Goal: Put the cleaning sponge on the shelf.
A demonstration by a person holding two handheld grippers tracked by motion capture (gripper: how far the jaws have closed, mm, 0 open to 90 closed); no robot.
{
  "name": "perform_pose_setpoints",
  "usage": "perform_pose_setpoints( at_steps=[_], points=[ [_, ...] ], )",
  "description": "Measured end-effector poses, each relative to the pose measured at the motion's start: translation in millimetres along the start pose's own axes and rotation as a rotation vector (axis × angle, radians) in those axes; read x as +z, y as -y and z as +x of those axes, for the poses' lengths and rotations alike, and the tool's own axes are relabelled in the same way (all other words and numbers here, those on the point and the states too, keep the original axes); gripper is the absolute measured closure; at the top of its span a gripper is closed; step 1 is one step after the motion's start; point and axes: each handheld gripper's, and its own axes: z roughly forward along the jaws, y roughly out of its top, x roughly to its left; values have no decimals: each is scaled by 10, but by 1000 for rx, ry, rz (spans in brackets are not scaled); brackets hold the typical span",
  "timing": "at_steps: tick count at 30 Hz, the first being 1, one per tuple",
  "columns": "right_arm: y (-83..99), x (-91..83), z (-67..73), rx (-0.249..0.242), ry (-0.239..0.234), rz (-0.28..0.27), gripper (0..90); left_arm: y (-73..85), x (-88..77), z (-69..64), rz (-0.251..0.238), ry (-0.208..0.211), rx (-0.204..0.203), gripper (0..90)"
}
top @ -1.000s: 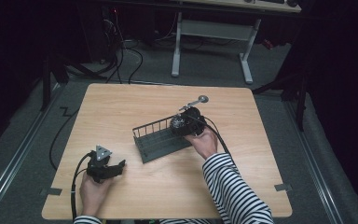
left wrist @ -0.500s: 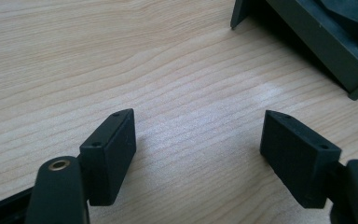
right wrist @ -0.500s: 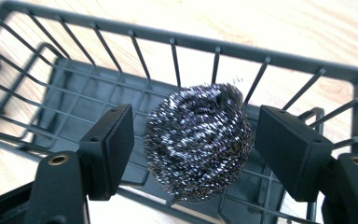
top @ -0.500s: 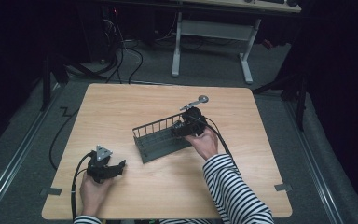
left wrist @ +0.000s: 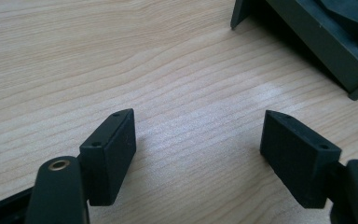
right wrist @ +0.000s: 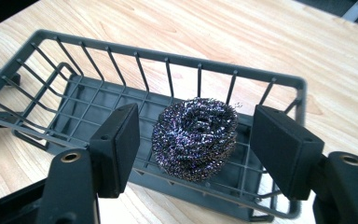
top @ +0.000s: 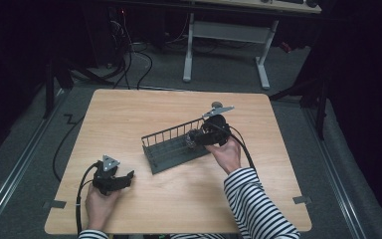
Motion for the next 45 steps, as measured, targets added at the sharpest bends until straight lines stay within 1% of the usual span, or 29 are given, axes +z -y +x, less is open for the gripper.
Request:
perform_pose_setpoints(
  at_steps=[2,4,5,6,7,10,11,12,13,15,19,21,22,24,25,26,27,31,32,34,38,40,41,45],
  points=[
    [9,-61,-15,0,4,-9,340,0,1,0,-1,-1,-1,270],
    [12,-75,-20,-1,8,-12,341,0,0,0,-1,0,-1,270],
    [21,-125,-30,-11,20,-21,344,0,0,0,-1,0,-1,270],
    [25,-150,-35,-15,23,-23,346,0,0,0,-1,0,-1,270],
    [25,-150,-35,-15,23,-23,346,0,1,0,-1,0,-1,270],
    [45,-226,-55,-14,31,-33,351,0,0,0,-1,0,-1,270],
    [57,-283,-73,-16,36,-43,353,0,0,0,0,0,-1,270],
    [57,-283,-73,-16,36,-43,353,0,0,0,0,0,-1,270],
    [70,-350,-96,-15,41,-52,355,0,1,0,-1,-1,-1,270],
    [74,-371,-106,-16,42,-59,355,0,0,0,0,0,-1,270],
    [105,-515,-145,-3,50,-85,363,0,0,0,0,0,-1,270],
    [110,-534,-148,-7,51,-91,365,0,0,0,0,0,-1,270],
    [120,-588,-149,-8,55,-102,366,0,0,0,0,0,-1,270],
    [124,-612,-151,-8,56,-106,367,0,0,0,0,0,-1,270],
    [142,-663,-162,-3,63,-115,370,0,0,0,0,0,-1,270],
    [142,-663,-162,-3,63,-115,370,0,0,1,0,1,-1,270],
    [175,-698,-187,8,65,-124,371,0,0,1,0,1,-1,270],
    [233,-736,-224,18,73,-125,373,0,0,1,0,1,-1,270],
    [272,-781,-242,24,79,-124,373,0,0,1,0,1,-1,270],
    [283,-799,-246,21,84,-125,373,0,0,1,0,1,-1,270],
    [329,-915,-263,12,111,-133,381,0,0,1,-1,1,-2,270],
    [340,-947,-267,17,110,-135,380,0,0,2,-1,1,-2,270],
    [365,-997,-282,19,116,-138,380,0,0,2,-1,2,-2,270],
    [404,-1047,-304,29,120,-146,380,0,0,2,-1,2,-2,270]
  ],
)
